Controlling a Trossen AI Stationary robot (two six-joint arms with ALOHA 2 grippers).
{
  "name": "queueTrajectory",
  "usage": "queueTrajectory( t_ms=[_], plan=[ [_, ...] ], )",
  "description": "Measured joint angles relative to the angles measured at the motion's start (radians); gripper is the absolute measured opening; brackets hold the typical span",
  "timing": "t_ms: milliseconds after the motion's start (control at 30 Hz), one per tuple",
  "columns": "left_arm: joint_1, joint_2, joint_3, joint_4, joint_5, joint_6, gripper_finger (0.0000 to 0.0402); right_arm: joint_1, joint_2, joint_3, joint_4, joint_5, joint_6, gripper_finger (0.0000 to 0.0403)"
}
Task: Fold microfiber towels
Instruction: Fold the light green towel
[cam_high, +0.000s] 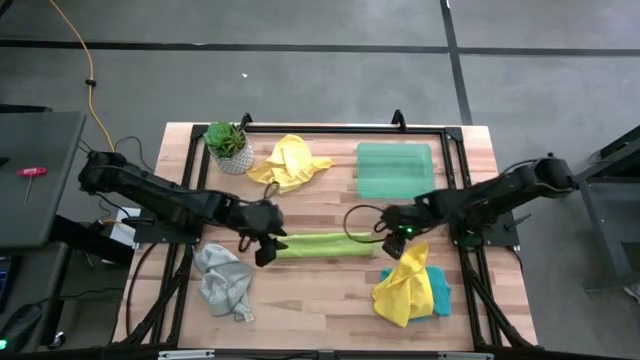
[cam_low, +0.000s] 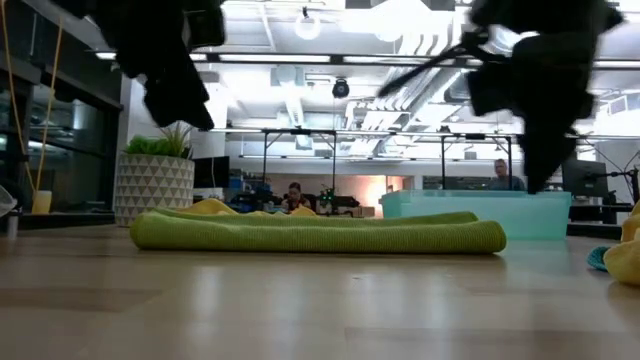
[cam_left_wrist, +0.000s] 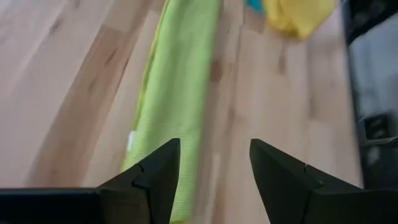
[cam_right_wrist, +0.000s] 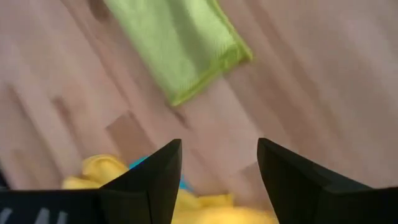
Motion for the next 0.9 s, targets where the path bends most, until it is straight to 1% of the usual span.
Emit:
queueTrajectory(
  t_ms=[133, 233, 333, 467, 567, 767, 900],
  plan=[
    [-0.026, -0.12, -0.108, 0.199, -0.042, -0.084, 0.0186, 0.062, -0.129, -0.128, 0.182, 0.043, 0.254, 0.0202],
    [-0.046, -0.192, -0.162, 0.215, -0.115, -0.111, 0.0186, 0.085, -0.178, -0.191, 0.279, 0.105, 0.428, 0.0202],
    [-0.063, -0.233, -0.198, 0.169, -0.156, -0.125, 0.0186, 0.09, -0.181, -0.228, 0.317, 0.132, 0.543, 0.0202],
    [-0.087, -0.236, -0.238, 0.114, -0.157, -0.185, 0.0186, 0.09, -0.143, -0.24, 0.335, 0.133, 0.576, 0.0202],
    [-0.106, -0.209, -0.245, 0.082, -0.157, -0.193, 0.0186, 0.089, -0.094, -0.24, 0.408, 0.133, 0.573, 0.0202],
    [-0.121, -0.142, -0.245, 0.054, -0.156, -0.193, 0.0186, 0.087, 0.04, -0.24, 0.529, 0.148, 0.572, 0.0202],
    [-0.12, -0.085, -0.245, 0.054, -0.146, -0.196, 0.0186, 0.087, 0.133, -0.24, 0.633, 0.181, 0.597, 0.0202]
  ],
)
